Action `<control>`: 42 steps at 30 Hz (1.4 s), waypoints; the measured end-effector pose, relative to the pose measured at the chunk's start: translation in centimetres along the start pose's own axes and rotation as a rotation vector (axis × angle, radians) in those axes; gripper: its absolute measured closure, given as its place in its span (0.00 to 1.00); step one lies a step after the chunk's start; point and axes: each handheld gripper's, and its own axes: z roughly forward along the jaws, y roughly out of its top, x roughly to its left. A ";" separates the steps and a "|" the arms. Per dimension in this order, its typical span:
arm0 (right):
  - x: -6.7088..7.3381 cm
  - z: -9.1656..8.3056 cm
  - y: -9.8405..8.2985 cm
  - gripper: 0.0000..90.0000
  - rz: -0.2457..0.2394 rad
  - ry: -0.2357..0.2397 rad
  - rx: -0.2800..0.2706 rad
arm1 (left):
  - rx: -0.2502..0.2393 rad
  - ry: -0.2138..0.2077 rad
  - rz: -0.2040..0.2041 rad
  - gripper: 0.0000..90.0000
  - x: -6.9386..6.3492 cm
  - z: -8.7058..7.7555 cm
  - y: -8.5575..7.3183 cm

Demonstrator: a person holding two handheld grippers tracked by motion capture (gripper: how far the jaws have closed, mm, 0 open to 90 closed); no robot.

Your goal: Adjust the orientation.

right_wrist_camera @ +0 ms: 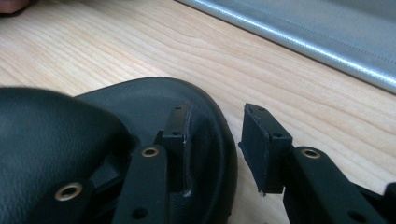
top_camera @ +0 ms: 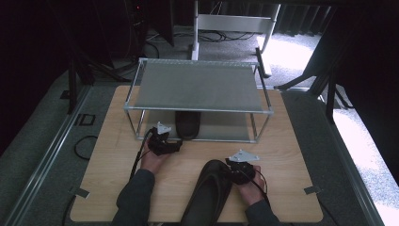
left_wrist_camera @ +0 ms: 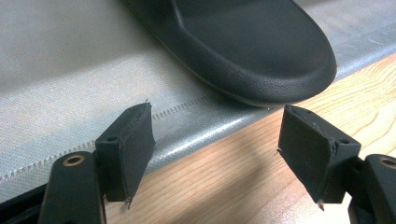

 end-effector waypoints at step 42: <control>-4.6 1.1 2.9 0.63 0.056 -0.088 -0.024 | -0.001 -0.003 -0.003 0.30 0.1 0.0 0.0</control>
